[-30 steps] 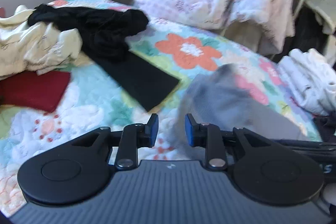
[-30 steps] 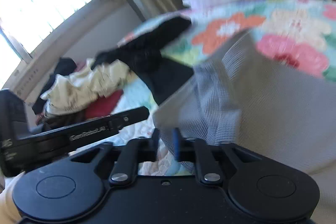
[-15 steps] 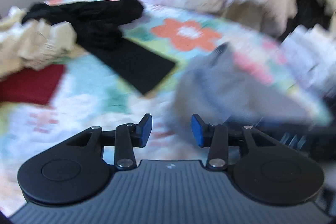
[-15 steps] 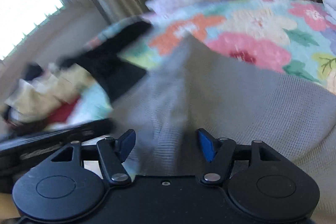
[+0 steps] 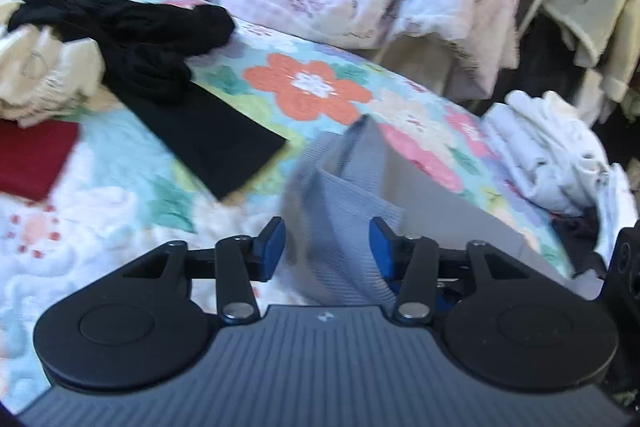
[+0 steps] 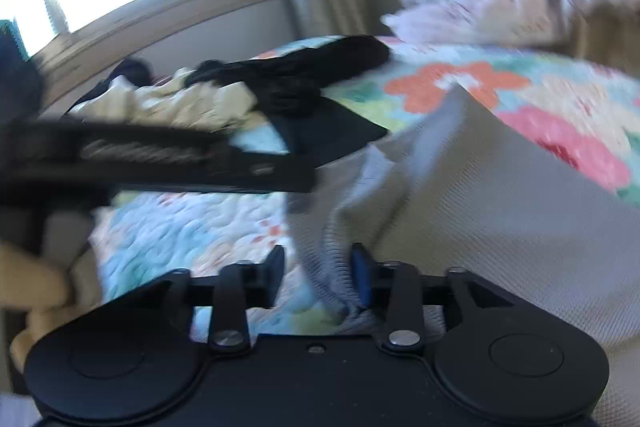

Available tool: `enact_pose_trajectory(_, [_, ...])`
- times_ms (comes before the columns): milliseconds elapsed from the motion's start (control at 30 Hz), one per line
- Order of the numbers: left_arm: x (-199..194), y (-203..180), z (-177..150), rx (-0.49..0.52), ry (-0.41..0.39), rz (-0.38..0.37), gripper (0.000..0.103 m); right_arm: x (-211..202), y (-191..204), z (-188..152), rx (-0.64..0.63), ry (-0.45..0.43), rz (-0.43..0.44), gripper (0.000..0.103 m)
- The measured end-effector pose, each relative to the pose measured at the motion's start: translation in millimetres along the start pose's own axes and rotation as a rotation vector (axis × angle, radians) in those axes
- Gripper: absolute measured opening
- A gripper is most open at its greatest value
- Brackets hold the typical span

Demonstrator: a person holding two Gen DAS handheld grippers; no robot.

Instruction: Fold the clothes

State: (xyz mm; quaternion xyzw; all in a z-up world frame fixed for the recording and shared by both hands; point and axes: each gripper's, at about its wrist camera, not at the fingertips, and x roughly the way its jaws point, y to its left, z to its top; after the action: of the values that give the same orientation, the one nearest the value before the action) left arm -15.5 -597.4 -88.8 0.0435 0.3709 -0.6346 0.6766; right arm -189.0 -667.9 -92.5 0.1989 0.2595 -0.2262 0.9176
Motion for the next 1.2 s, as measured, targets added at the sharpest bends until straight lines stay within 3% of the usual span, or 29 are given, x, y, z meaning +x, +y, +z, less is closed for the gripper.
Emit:
enact_pose_trajectory(100, [8, -8, -5, 0.031, 0.027, -0.052, 0.053, -10, 3, -4, 0.011, 0.004, 0.107, 0.060])
enact_pose_trajectory(233, [25, -10, -14, 0.076, 0.085, -0.005, 0.058, -13, 5, -10, -0.032, -0.014, 0.095, 0.059])
enact_pose_trajectory(267, [29, -6, -17, 0.074, 0.091, 0.017, 0.054, -13, 3, -10, -0.012, -0.017, 0.095, 0.059])
enact_pose_trajectory(300, [32, -1, -20, 0.057, 0.101, 0.035, 0.035, -14, 1, -10, 0.018, -0.009, 0.108, 0.059])
enact_pose_trajectory(367, [31, 8, -22, 0.024, 0.093, 0.079, 0.013, -24, 0, -14, 0.046, -0.003, 0.105, 0.059])
enact_pose_trajectory(467, [24, 14, -19, -0.004, 0.045, 0.095, 0.009, -62, -5, -30, 0.063, -0.005, 0.049, 0.060])
enact_pose_trajectory(567, [21, 2, -18, 0.086, -0.003, 0.196, 0.009, -113, -20, -55, 0.118, -0.001, -0.047, 0.060])
enact_pose_trajectory(733, [7, -20, -18, 0.112, -0.046, 0.290, 0.019, -196, -90, -98, 0.345, -0.003, -0.255, 0.062])
enact_pose_trajectory(800, [-6, -28, -16, 0.131, -0.052, 0.312, 0.042, -222, -120, -115, 0.442, 0.002, -0.310, 0.062])
enact_pose_trajectory(833, [-12, -33, -15, 0.139, -0.055, 0.320, 0.046, -234, -132, -123, 0.489, -0.005, -0.328, 0.062])
enact_pose_trajectory(1000, [-32, -73, -20, 0.250, 0.010, 0.342, 0.049, -268, -162, -151, 0.637, -0.083, -0.361, 0.063])
enact_pose_trajectory(1167, [-52, -107, -44, 0.343, 0.178, 0.237, 0.050, -260, -170, -162, 0.708, -0.124, -0.293, 0.069])
enact_pose_trajectory(1200, [-58, -110, -50, 0.364, 0.207, 0.231, 0.051, -256, -169, -163, 0.722, -0.136, -0.283, 0.075])
